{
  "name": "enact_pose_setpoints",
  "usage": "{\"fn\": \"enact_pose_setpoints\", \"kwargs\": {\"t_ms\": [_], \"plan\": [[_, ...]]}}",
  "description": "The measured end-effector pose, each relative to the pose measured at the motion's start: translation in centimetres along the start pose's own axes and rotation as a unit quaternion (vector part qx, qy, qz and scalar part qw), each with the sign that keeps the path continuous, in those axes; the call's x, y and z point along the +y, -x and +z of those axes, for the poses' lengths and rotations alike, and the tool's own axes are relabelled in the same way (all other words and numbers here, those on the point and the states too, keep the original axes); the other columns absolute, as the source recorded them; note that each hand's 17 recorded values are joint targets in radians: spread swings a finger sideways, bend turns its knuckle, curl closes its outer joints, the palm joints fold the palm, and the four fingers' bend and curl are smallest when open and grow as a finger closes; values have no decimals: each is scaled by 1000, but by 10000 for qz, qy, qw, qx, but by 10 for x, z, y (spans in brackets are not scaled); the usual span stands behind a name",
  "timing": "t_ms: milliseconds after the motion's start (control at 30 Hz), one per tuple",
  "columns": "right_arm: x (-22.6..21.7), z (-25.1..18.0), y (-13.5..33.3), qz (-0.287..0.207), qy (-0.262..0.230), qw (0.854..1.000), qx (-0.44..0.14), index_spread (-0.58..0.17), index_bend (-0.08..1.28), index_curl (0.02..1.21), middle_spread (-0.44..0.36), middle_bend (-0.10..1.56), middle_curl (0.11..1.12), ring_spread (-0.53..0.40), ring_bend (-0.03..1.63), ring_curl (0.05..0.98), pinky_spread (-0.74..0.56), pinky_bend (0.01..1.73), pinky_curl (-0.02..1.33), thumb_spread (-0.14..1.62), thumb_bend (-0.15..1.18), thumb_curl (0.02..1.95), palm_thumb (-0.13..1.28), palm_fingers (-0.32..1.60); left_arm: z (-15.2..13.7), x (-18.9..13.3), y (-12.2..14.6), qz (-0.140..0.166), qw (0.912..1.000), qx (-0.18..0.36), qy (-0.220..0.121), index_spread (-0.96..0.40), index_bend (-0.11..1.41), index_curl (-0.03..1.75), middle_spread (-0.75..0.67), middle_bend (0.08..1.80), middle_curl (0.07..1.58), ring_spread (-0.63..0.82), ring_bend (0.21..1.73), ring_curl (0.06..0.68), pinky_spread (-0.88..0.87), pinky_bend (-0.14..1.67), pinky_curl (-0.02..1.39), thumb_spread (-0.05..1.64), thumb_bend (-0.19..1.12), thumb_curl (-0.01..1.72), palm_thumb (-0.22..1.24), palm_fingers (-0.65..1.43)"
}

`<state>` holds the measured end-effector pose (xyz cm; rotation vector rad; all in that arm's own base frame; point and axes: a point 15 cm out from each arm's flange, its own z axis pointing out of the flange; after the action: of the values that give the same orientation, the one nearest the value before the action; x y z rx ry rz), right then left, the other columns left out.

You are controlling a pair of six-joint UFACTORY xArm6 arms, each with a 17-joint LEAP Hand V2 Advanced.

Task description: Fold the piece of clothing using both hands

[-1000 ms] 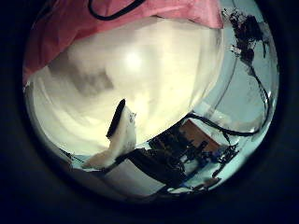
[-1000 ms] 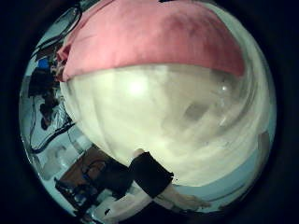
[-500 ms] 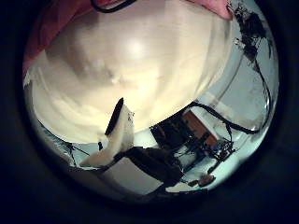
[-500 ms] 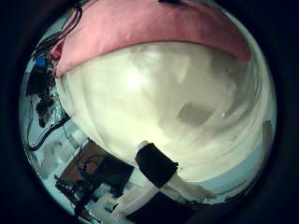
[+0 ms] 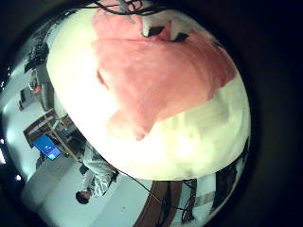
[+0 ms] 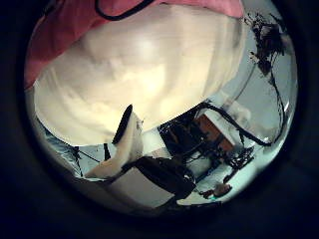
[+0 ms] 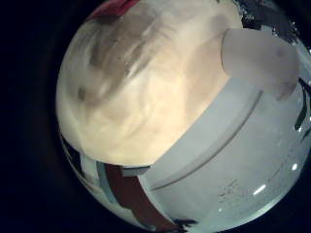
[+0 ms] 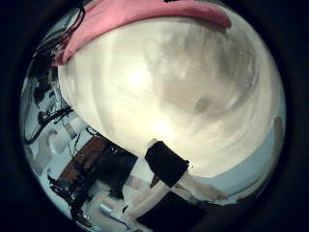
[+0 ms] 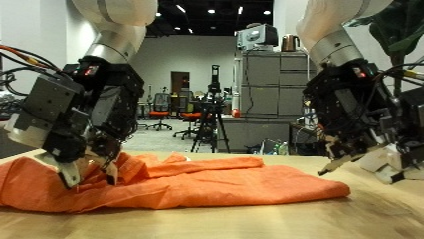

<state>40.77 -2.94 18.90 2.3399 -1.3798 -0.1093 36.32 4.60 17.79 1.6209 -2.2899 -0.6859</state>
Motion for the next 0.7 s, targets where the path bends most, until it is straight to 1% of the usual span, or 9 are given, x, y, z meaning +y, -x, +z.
{"fn": "enact_pose_setpoints", "kwargs": {"t_ms": [133,233,300,500,700], "plan": [[1,-9,-18,204,-162,9997,-35,-343,162,349,-55,248,346,158,208,190,268,202,273,1199,2,316,449,213,-39,-7,3,-96,9990,12,-440,119,168,306,261,178,274,510,407,250,476,296,320,1150,-21,332,468,-7],[-19,-32,-35,296,-538,9981,96,-339,154,333,-48,228,343,157,215,199,268,218,283,1197,21,337,546,210,-59,-9,4,-158,9976,91,-670,118,168,307,261,179,274,505,411,250,475,296,321,1149,-20,331,468,-9],[-33,-34,-38,285,-616,9976,127,-337,157,326,-45,224,343,158,220,206,267,219,287,1192,15,342,578,211,-69,-10,3,-186,9966,160,-789,117,168,308,261,179,274,504,413,250,475,296,322,1148,-20,331,467,-9],[-78,-35,-40,180,-640,9976,174,-325,153,305,-34,206,343,158,234,221,256,233,298,1169,-18,360,597,193,-79,-11,2,-218,9951,233,-935,117,168,309,261,179,275,501,416,248,475,296,323,1148,-19,330,467,-10],[-104,-20,-33,40,-509,9986,151,-324,158,294,-31,200,345,159,236,230,254,242,307,1126,-25,359,576,188,-78,-10,5,-240,9949,254,-950,117,167,307,261,178,276,500,420,246,475,298,324,1148,-19,330,467,-12]]}}
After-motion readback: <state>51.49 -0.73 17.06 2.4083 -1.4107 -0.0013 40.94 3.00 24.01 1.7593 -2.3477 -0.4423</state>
